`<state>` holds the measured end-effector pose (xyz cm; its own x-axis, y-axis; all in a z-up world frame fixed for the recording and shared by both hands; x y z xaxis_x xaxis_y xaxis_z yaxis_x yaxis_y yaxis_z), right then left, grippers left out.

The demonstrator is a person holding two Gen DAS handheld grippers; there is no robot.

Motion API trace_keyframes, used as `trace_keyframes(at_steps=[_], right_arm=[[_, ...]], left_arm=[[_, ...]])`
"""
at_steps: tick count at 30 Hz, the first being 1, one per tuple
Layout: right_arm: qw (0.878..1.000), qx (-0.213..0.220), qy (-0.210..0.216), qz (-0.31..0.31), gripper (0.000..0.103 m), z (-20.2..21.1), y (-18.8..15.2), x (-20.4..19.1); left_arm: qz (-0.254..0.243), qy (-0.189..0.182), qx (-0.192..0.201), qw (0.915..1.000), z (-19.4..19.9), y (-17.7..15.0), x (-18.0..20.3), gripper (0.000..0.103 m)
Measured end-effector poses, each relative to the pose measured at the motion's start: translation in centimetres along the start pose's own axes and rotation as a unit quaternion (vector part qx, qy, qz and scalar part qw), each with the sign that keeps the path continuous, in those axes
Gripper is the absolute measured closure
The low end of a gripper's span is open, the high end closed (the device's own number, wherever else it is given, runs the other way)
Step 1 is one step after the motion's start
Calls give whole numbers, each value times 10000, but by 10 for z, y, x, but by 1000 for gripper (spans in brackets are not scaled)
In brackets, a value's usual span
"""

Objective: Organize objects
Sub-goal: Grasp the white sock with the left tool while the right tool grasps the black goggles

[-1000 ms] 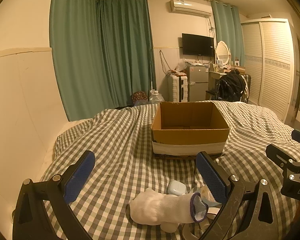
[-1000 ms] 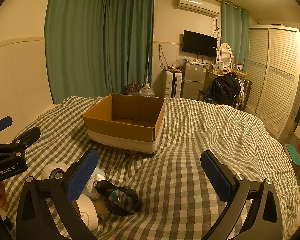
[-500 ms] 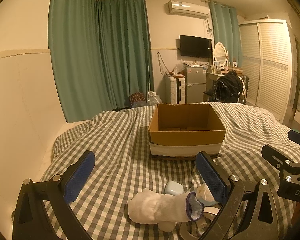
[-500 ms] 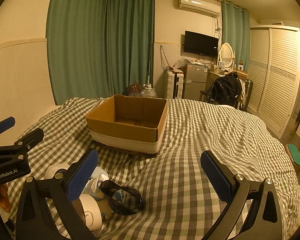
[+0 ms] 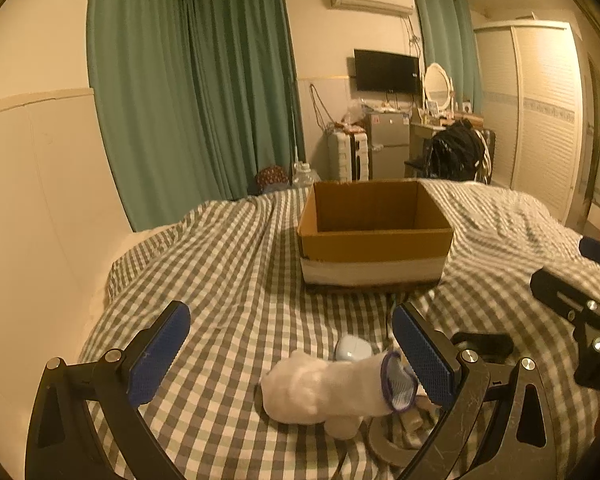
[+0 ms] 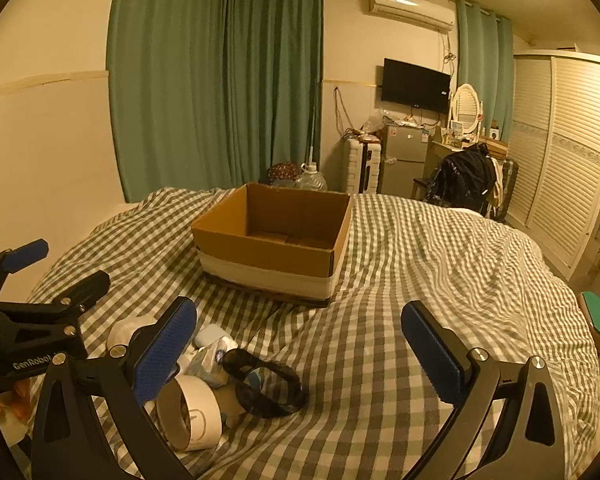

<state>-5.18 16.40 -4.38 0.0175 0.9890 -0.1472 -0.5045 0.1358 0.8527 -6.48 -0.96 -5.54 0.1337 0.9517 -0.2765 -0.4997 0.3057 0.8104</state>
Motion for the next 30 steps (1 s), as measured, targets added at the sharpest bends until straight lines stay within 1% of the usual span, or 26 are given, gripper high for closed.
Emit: trace_keyframes(at_steps=[5, 10, 14, 17, 19, 21, 23, 24, 26, 29, 30], right_arm=[[9997, -245, 1, 9, 0, -10, -10, 1], [9984, -554, -113, 75, 0, -26, -24, 4], [9973, -719, -140, 88, 0, -35, -31, 8], [9963, -826, -183, 113, 0, -41, -37, 10], [9956, -900, -208, 154, 0, -45, -41, 10], [9946, -990, -216, 206, 0, -51, -46, 9], [9935, -1095, -213, 239, 0, -56, -51, 8], [9927, -1158, -213, 262, 0, -59, -54, 7], [9914, -1256, -170, 312, 0, -63, -60, 5], [9894, -1404, -71, 367, 1, -70, -68, 0], [9887, -1441, -84, 407, 2, -72, -70, -1]], left_arm=[[-99, -206, -165, 9996, -10, -16, 7, 0], [-326, -439, -381, 9978, -21, -33, 27, 0], [-475, -538, -536, 9960, -30, -45, 39, 0], [-495, -554, -659, 9951, -38, -52, 43, 0], [-456, -528, -714, 9950, -43, -56, 42, 2], [-332, -557, -746, 9951, -48, -59, 40, 13], [-222, -705, -838, 9937, -54, -62, 40, 33], [-150, -854, -863, 9925, -55, -64, 42, 38], [-94, -1073, -862, 9904, -56, -64, 47, 58], [-176, -1138, -814, 9900, -55, -61, 54, 72], [-217, -1126, -790, 9903, -54, -60, 56, 74]])
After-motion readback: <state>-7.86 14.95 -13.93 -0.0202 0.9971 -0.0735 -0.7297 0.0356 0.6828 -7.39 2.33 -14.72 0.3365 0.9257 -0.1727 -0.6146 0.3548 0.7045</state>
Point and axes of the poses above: each gripper's, at about its wrist camera, not at the fingertips, and z roughly against the way its jaws point, x to its right, y to its top, the point moved 9 cm from there along -z, roughly the way its jaws point, and after that the axes turned 11 degrees about -z, right-handed, at the moved point
